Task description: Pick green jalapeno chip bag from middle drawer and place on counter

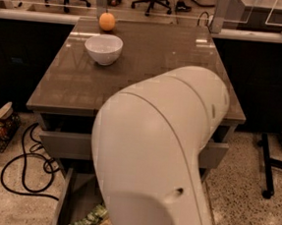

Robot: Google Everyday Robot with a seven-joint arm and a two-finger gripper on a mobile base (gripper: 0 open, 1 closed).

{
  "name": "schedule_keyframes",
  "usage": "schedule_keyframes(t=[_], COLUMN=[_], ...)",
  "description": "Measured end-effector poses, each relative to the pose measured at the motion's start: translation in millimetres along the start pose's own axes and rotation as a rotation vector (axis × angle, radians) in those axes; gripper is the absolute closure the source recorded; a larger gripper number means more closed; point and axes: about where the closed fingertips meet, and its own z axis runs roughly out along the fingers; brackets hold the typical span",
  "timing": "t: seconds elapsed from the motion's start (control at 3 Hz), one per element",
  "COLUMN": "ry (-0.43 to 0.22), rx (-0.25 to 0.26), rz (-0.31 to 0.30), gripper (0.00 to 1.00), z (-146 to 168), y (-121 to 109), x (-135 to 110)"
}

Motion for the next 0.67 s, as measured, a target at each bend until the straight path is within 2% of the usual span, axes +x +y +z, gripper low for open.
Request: schedule_keyframes(t=[0.33, 0.67], ry=[-0.085, -0.21], rx=[-0.01, -0.002], rz=[-0.079, -0.1], gripper=[1.0, 1.0], z=[-29.4, -57.4], y=[2.2, -3.2], x=[-31.6, -56.3])
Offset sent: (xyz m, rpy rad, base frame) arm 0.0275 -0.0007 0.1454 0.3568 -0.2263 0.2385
